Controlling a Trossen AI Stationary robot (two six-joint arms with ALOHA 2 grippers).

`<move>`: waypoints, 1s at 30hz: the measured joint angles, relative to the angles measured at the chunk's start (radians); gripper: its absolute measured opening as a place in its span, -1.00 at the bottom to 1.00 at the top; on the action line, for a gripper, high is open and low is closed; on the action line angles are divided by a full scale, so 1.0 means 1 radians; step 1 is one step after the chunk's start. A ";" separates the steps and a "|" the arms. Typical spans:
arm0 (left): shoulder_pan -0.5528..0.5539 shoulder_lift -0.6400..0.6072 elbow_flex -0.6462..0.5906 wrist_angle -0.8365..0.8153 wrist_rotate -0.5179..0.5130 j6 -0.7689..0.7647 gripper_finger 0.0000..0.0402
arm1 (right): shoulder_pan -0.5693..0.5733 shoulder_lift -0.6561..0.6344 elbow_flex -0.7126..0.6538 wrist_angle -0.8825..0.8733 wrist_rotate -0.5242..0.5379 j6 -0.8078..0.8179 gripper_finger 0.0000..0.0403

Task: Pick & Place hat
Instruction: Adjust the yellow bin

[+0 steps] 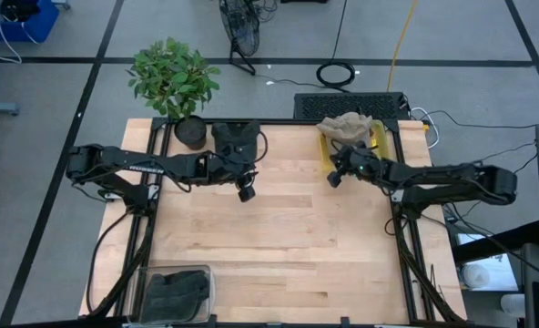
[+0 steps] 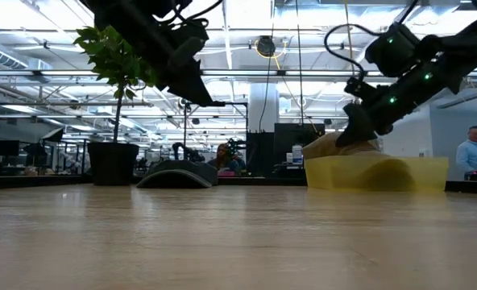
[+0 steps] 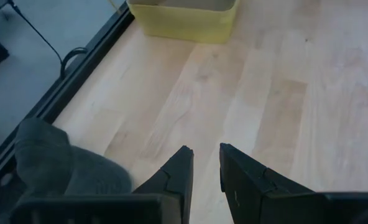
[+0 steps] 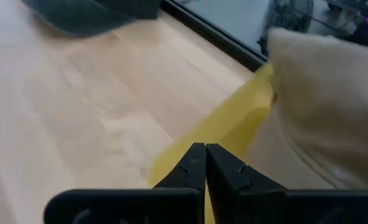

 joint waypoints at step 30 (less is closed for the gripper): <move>-0.016 0.000 0.000 0.009 0.024 -0.005 -0.57 | -0.127 0.095 0.000 -0.099 -0.178 -0.050 -1.00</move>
